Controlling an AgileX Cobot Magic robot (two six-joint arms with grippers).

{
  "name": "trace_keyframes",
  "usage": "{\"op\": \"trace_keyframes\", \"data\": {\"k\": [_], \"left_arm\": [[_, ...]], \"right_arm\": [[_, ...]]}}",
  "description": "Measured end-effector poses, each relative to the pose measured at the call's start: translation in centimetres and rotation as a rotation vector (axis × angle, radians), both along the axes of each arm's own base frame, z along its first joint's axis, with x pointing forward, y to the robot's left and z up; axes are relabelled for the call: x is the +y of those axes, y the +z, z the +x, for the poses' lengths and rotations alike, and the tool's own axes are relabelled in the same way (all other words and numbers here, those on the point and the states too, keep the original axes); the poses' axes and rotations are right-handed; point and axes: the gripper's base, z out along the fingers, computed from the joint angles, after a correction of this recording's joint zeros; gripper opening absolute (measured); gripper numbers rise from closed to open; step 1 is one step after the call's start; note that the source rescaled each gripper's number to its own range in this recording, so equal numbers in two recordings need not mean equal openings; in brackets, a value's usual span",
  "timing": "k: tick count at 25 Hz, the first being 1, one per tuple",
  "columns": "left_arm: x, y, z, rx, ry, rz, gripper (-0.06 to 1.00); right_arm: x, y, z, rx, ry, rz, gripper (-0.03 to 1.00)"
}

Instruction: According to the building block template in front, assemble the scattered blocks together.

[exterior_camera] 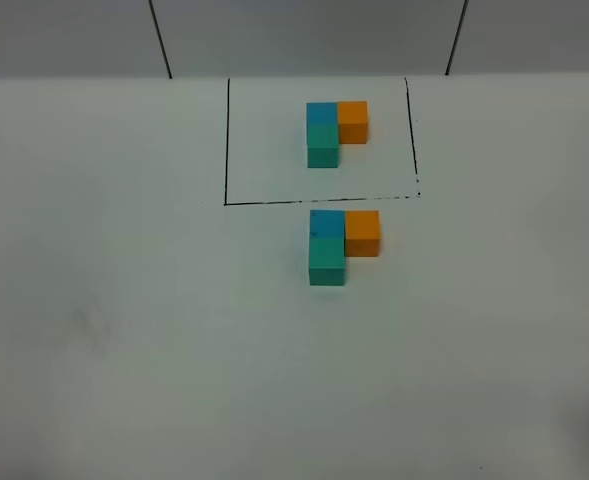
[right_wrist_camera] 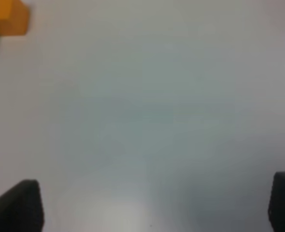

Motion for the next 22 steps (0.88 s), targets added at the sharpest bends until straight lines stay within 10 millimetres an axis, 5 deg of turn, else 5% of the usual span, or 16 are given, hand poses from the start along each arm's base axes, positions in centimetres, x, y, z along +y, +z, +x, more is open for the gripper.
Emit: {"op": "trace_keyframes", "data": {"k": [14, 22], "left_arm": [[0.0, 0.0, 0.0, 0.0, 0.0, 0.0, 0.68], [0.0, 0.0, 0.0, 0.0, 0.0, 0.0, 0.68]], "right_arm": [[0.7, 0.3, -6.4, -0.236, 0.082, -0.014, 0.83], [0.7, 0.3, -8.3, -0.349, 0.118, -0.01, 0.81]]}}
